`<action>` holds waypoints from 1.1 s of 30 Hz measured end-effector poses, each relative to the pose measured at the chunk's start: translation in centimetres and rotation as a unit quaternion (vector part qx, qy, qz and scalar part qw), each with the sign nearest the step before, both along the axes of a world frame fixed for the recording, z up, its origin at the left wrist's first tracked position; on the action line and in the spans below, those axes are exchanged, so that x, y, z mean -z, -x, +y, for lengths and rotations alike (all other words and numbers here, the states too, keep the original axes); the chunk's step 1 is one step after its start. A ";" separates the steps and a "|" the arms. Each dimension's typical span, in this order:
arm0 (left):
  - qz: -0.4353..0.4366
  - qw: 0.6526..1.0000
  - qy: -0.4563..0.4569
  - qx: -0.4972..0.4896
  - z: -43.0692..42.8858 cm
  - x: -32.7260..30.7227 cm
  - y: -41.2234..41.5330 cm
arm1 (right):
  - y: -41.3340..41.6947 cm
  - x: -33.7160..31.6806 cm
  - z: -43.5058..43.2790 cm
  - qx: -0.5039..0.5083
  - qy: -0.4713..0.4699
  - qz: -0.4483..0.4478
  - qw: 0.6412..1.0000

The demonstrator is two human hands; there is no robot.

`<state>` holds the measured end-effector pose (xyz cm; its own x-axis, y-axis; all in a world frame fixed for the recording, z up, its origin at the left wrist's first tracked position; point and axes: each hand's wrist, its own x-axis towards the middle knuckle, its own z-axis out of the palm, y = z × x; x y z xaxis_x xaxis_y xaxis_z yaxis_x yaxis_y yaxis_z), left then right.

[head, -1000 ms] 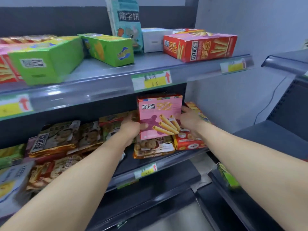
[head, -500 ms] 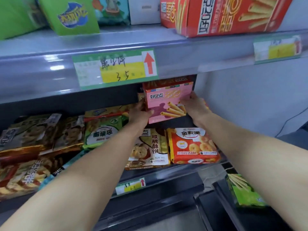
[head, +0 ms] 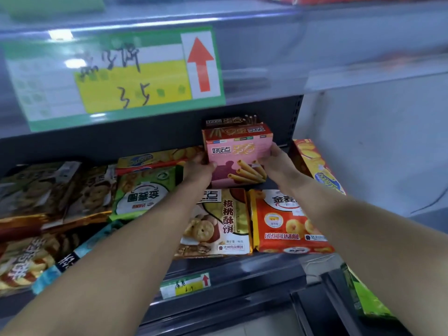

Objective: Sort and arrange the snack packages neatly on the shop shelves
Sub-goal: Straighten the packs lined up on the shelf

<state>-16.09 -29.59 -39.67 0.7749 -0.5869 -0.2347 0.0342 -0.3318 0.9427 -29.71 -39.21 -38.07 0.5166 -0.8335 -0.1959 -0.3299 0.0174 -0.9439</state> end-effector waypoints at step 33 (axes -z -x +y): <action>0.079 0.995 0.037 0.051 31.3 -13.2 -2.6 | -5.0 -12.7 31.1 0.015 0.112 0.095 0.989</action>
<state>-13.46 1.69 -26.46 0.6673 -0.6809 -0.3018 0.1536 -0.2707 0.9503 -24.70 -8.07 -25.41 0.4622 -0.8815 -0.0966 -0.5048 -0.1720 -0.8459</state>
